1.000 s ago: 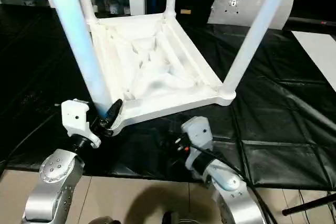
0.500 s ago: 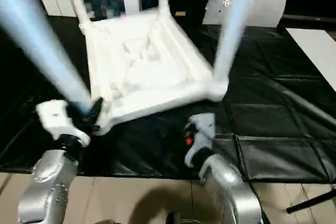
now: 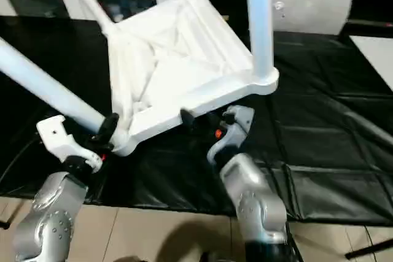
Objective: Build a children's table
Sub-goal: Flip table
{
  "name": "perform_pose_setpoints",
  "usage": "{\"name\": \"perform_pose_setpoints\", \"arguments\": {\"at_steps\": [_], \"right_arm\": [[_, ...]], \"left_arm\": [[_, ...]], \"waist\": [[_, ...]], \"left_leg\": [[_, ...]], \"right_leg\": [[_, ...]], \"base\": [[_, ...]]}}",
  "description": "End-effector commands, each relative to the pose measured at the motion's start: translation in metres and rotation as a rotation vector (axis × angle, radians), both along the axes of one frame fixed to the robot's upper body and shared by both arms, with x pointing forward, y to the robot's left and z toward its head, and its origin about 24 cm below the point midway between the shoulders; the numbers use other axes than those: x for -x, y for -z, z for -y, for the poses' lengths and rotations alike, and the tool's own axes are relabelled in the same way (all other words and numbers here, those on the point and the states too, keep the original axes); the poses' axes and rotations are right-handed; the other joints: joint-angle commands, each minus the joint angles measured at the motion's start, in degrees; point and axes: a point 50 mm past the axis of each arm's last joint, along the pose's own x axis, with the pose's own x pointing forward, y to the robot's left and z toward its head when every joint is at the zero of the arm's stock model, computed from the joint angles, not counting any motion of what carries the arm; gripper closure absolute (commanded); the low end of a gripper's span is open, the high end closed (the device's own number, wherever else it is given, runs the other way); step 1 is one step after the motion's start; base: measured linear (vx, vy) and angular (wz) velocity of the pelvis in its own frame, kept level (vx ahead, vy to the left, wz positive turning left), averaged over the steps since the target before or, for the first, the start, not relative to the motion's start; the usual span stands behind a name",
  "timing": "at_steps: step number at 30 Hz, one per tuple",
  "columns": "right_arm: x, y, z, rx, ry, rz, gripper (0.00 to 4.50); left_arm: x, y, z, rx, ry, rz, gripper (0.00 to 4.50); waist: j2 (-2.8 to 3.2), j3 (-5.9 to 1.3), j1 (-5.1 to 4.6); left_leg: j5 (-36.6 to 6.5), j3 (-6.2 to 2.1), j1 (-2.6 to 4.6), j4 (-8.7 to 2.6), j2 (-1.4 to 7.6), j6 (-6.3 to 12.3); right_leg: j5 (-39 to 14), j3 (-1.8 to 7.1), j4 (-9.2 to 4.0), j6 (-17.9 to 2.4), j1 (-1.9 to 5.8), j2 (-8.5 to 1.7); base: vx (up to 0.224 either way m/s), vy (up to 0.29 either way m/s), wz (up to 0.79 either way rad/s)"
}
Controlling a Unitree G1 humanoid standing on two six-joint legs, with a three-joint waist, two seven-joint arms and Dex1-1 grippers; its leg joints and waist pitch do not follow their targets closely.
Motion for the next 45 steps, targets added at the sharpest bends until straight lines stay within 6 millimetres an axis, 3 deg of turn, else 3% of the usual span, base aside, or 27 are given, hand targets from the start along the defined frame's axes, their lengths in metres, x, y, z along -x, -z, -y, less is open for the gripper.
{"name": "perform_pose_setpoints", "arguments": {"at_steps": [1,2,4,6,9,16,19,20,22,25,31,42,45], "right_arm": [[-0.01,0.002,-0.006,-0.05,0.038,-0.03,0.0],[-0.014,0.003,-0.008,-0.055,0.047,-0.046,0.0],[-0.018,0.001,-0.013,-0.094,0.035,-0.043,0.0],[-0.021,-0.002,-0.019,-0.138,0.019,-0.047,0.0],[-0.023,-0.004,-0.025,-0.17,-0.009,-0.045,0.0],[-0.046,-0.017,-0.041,-0.288,-0.029,-0.012,0.0],[-0.053,-0.024,-0.05,-0.351,-0.036,0.001,0.0],[-0.055,-0.026,-0.052,-0.368,-0.032,0.011,0.28],[-0.057,-0.028,-0.054,-0.386,-0.023,0.021,0.4],[-0.06,-0.028,-0.056,-0.405,-0.018,0.011,0.74],[-0.061,-0.029,-0.06,-0.425,-0.035,0.026,1.2],[-0.062,-0.029,-0.062,-0.443,-0.043,0.038,2.11],[-0.062,-0.028,-0.061,-0.447,-0.043,0.029,2.27]], "left_arm": [[0.001,0.016,0.021,0.171,0.065,-0.088,2.41],[0.001,0.016,0.022,0.178,0.07,-0.091,2.41],[0.001,0.016,0.023,0.189,0.073,-0.093,2.41],[0.001,0.017,0.024,0.204,0.068,-0.096,2.41],[0.002,0.018,0.025,0.214,0.068,-0.098,2.41],[0.002,0.014,0.038,0.217,0.187,-0.083,2.41],[0.003,0.013,0.041,0.212,0.215,-0.083,2.41],[0.003,0.014,0.041,0.21,0.217,-0.084,2.41],[0.004,0.014,0.04,0.206,0.22,-0.086,2.41],[0.005,0.014,0.04,0.201,0.228,-0.09,2.41],[0.003,0.014,0.039,0.194,0.235,-0.089,2.41],[0.004,0.014,0.042,0.131,0.269,-0.095,2.41],[0.005,0.013,0.042,0.099,0.289,-0.083,2.41]], "waist": [[-0.29,-2.97,0.31],[-1.16,-3.33,0.22],[-0.68,-3.36,0.49],[-1.01,-3.67,0.71],[-0.75,-3.91,1.21],[-0.48,-4.19,1.93],[-0.79,-4.28,2.29],[-1.04,-4.27,2.41],[-0.88,-4.36,2.67],[-1.18,-4.29,2.74],[-0.81,-4.39,2.84],[-0.98,-4.37,2.87],[-0.77,-4.44,2.92]], "left_leg": [[-4.4,-2.05,-1.42,-4.36,5.08,5.06],[-4.2,-1.85,-1.34,-4.23,5.08,4.99],[-3.1,-1.84,-1.42,-4.17,5.03,5.16],[-1.5,-1.78,-1.33,-4.13,5.3,5.83],[0.1,-1.66,-1.17,-4.07,5.52,6.2],[-0.4,-1.46,-1.02,-4.08,5.56,5.2],[-0.4,-1.21,-0.97,-4.03,5.5,5.37],[0.2,-1.14,-1.04,-4.01,5.48,5.6],[1.0,-1.14,-1.09,-3.99,5.56,5.96],[1.0,-0.99,-1.05,-3.99,5.57,6.39],[0.6,-1.02,-1.09,-3.93,5.49,6.51],[0.7,-1.02,-1.15,-3.96,5.54,6.79],[1.2,-1.06,-1.02,-3.94,5.62,7.01]], "right_leg": [[-18.8,4.5,-5.01,-7.4,3.01,-7.0],[-19.0,4.54,-4.99,-7.3,3.1,-7.03],[-18.6,4.6,-4.74,-7.6,3.07,-7.1],[-16.4,4.56,-4.41,-7.8,3.08,-7.08],[-13.1,4.6,-3.99,-8.6,2.99,-7.09],[-13.7,4.53,-3.89,-9.0,3.01,-7.24],[-13.8,4.54,-3.85,-9.2,3.06,-7.4],[-13.4,4.56,-3.72,-9.2,3.01,-7.31],[-12.7,4.48,-3.57,-9.1,3.04,-7.37],[-12.6,4.45,-3.55,-9.4,2.94,-7.42],[-13.6,4.37,-3.66,-9.2,2.97,-7.44],[-13.5,4.34,-3.64,-9.3,2.97,-7.35],[-12.6,4.33,-3.49,-9.5,2.85,-7.33]], "base": [[0.0,0.0,0.0],[0.0,0.0,0.0],[0.0,0.0,0.0],[0.0,0.0,0.0],[0.0,0.0,0.0],[0.0,0.0,0.0],[0.0,0.0,0.0],[0.0,0.0,0.0],[0.0,0.0,0.0],[0.0,0.0,0.0],[0.0,0.0,0.0],[0.0,0.0,0.0],[0.0,0.0,0.0]]}}
